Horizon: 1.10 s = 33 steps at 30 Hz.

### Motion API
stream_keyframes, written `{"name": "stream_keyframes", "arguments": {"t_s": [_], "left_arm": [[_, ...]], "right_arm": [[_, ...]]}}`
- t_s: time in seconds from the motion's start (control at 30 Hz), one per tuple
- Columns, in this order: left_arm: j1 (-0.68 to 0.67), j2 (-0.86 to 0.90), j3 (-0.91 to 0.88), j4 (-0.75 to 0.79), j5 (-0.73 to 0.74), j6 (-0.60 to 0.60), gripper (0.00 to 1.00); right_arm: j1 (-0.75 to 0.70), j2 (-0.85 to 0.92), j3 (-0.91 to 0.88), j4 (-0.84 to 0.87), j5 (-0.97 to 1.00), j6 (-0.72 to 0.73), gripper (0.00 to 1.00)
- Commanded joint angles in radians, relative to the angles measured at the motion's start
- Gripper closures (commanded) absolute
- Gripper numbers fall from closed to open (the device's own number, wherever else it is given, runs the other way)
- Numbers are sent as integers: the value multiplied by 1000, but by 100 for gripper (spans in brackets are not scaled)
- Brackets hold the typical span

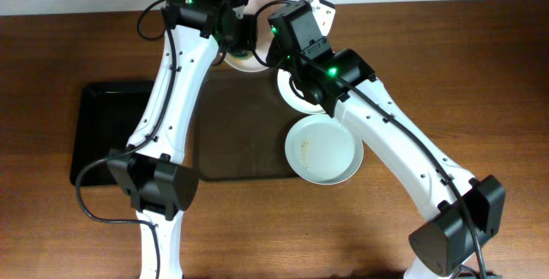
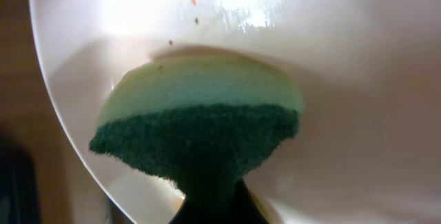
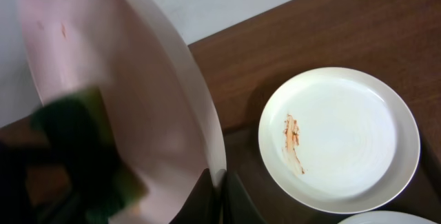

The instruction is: Clean dirty plates on tray and stack at the side

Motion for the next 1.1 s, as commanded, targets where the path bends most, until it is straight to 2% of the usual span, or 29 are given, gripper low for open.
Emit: {"name": "stream_keyframes", "arguments": {"t_s": [0.0,0.1,0.2,0.3,0.53,0.7,0.87,1.07], "left_arm": [[-8,14,21,111,34,-2,99],[-5,14,21,190,3,-2,99],[5,14,21,203,-64,-2,99],[19,14,21,160,-116,-2,99],[35,14,21,-29,-101,-2,99],[21,14,21,-112,91,-2,99],[10,14,21,-54,279,-2,99],[22,14,21,93,298,-2,99]], "right_arm": [[-1,-32,20,-4,-40,-8,96],[-1,-32,20,-18,-40,-8,96],[-1,-32,19,-27,-39,-11,96],[-1,-32,19,-29,-39,-15,96],[-1,-32,20,-29,-42,-30,96],[-1,-32,20,-29,-47,-30,96],[-1,-32,19,-29,-65,-30,96],[-1,-32,20,-37,-66,-30,96]]}}
